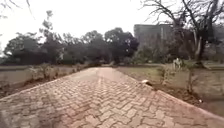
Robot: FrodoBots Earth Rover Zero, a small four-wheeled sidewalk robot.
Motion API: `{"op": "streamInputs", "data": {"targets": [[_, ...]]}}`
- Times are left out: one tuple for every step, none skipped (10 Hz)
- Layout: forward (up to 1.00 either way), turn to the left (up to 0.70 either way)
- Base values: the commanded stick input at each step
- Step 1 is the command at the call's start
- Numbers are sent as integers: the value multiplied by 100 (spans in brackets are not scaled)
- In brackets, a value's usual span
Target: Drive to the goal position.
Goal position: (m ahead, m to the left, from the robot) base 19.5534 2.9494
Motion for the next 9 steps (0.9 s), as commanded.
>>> {"op": "streamInputs", "data": {"targets": [[85,34],[85,24],[85,13],[85,0],[85,0],[85,0],[85,0],[85,0],[85,0]]}}
